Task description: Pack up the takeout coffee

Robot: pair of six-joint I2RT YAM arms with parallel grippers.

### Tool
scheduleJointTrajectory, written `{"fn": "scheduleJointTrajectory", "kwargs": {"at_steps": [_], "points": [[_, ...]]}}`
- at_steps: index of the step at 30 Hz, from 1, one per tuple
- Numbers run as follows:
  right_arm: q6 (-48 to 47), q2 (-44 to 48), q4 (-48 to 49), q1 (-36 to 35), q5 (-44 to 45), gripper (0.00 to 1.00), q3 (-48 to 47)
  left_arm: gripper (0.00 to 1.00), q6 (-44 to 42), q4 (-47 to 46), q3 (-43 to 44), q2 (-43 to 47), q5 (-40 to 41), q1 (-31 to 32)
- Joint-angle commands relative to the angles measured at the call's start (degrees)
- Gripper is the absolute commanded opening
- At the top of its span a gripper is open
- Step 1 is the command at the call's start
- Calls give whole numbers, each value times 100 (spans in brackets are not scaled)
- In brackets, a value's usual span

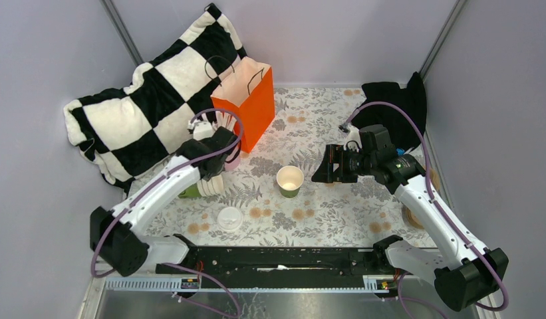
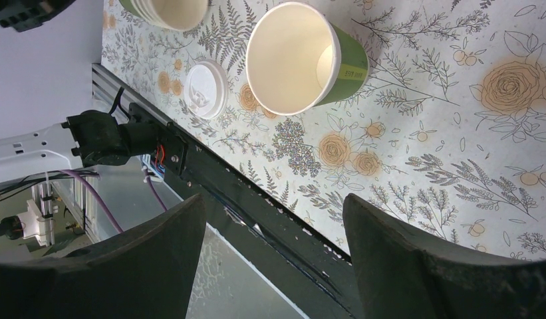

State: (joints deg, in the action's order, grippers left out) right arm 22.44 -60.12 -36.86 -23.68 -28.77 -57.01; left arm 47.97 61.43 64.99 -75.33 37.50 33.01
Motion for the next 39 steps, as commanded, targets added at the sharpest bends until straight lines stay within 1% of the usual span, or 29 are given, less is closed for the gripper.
{"fn": "scheduleJointTrajectory", "kwargs": {"at_steps": [1, 4, 7, 8, 9, 10, 11, 12, 13, 15, 17, 20, 23, 24, 26, 29, 31, 37, 38, 39], "points": [[-91, 114, 62, -22, -93, 82, -33, 0, 321, 258, 112, 767, 48, -32], [-81, 100, 82, -22, -118, 81, 5, 0, 438, 220, 72, 1217, 84, -149], [-81, 97, 82, -19, -138, 81, 15, 0, 75, -74, -107, 1450, -145, -275], [-86, 92, 89, -22, -153, 82, 15, 3, -9, -19, -70, 1385, -206, -278], [-90, 84, 83, -22, -160, 81, 15, 20, -71, 114, -30, 1287, -274, -278], [-98, 80, 84, -16, -167, 81, 15, 39, -118, 190, -14, 1198, -335, -278], [-101, 81, 87, -22, -172, 81, 21, 53, -234, 179, -37, 1126, -456, -266], [-99, 86, 104, -22, -173, 81, 38, 64, -291, 150, -92, 1080, -513, -197], [-90, 88, 127, -22, -181, 82, 55, 71, -251, 100, -182, 1044, -451, -61], [-75, 96, 178, -18, -190, 82, 95, 82, -162, -60, -385, 908, -328, 198], [-56, 110, 211, -22, -200, 81, 102, 91, 57, -65, -478, 589, -92, 374], [-58, 143, 170, -22, -152, 81, 86, 94, 326, 22, -522, -45, 279, 534], [-88, 188, 103, -22, -94, 81, 77, 97, 499, 169, -319, -685, 661, 552], [-98, 197, 73, -22, -96, 81, 73, 97, 579, 248, -266, -898, 835, 556], [-108, 219, 63, -22, -90, 81, 84, 93, 689, 324, -248, -1246, 1079, 556], [-117, 237, 55, -18, -59, 82, 68, 83, 733, 300, -312, -1623, 1296, 557], [-117, 229, 56, -18, -62, 82, 59, 74, 779, 299, -355, -1761, 1366, 557], [-134, 220, 45, -22, -57, 82, 39, 28, 649, 246, -347, -1671, 1412, 553], [-130, 223, 45, -22, -49, 82, 38, 21, 632, 240, -352, -1593, 1354, 556], [-130, 228, 45, -22, -49, 82, 41, 18, 616, 249, -355, -1482, 1293, 556]]}}
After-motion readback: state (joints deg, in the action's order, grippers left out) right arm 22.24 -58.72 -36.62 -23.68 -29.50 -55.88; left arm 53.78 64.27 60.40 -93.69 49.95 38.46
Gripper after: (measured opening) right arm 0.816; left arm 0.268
